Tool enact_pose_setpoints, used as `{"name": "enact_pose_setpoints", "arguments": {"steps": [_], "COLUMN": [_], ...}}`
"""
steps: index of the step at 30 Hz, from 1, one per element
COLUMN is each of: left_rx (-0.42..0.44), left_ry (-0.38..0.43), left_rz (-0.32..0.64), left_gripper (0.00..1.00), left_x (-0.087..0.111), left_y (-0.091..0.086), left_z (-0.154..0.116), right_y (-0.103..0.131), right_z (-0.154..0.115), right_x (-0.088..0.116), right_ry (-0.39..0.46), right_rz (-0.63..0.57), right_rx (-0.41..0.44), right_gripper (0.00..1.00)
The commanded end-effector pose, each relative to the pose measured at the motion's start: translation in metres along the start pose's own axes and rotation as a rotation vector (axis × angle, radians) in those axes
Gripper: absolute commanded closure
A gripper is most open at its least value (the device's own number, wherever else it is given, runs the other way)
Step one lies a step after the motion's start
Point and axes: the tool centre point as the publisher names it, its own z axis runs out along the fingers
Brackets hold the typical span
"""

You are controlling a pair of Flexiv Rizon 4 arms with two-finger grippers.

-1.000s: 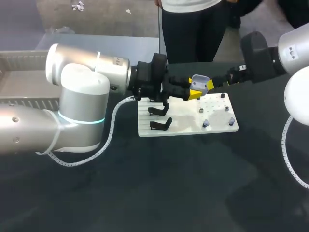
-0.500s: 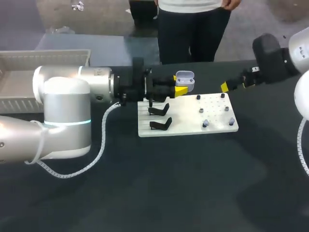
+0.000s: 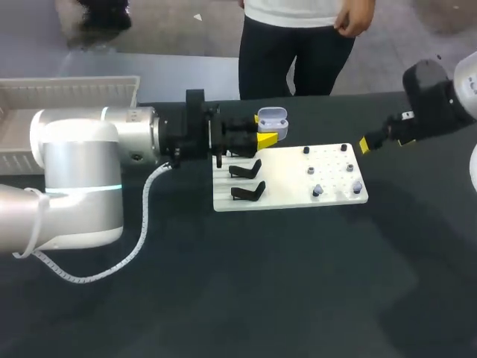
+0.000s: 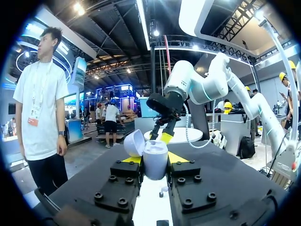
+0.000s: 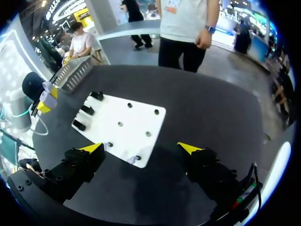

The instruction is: Pick up each earbud case from the left stands, insert the matching earbuds, close the lid, and place the case in the box.

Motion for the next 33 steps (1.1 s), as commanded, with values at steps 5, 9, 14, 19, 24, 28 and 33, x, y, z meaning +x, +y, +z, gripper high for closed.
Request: {"name": "enact_pose_setpoints", "arguments": {"steps": [5, 9, 14, 19, 24, 28, 33], "left_rx": [-0.008, -0.006, -0.01, -0.022, -0.012, -0.01, -0.01], "left_ry": [0.002, 0.003, -0.004, -0.014, -0.003, -0.005, -0.005], "left_rz": [0.0, -0.001, -0.002, -0.013, -0.036, -0.035, -0.035], "left_gripper": [1.0, 1.0, 1.0, 1.0, 1.0, 1.0, 1.0], "left_x": [0.0, 0.001, 0.002, 0.002, 0.004, 0.005, 0.005], "left_y": [-0.001, -0.001, 0.0, 0.002, 0.004, 0.003, 0.003], "left_z": [0.003, 0.002, 0.002, -0.001, -0.001, -0.001, -0.001], "right_y": [0.001, 0.001, -0.001, -0.002, -0.002, -0.001, -0.001], "right_z": [0.004, 0.006, 0.007, 0.007, 0.009, 0.01, 0.01], "right_x": [0.004, 0.008, 0.013, 0.014, 0.015, 0.016, 0.016], "right_ry": [0.022, 0.037, 0.047, 0.065, 0.074, 0.093, 0.093], "right_rz": [-0.01, -0.011, -0.013, -0.021, -0.035, -0.059, -0.059], "right_rx": [0.095, 0.105, 0.119, 0.144, 0.142, 0.197, 0.197], "right_gripper": [0.0, 0.0, 0.0, 0.0, 0.0, 0.0, 0.0]}}
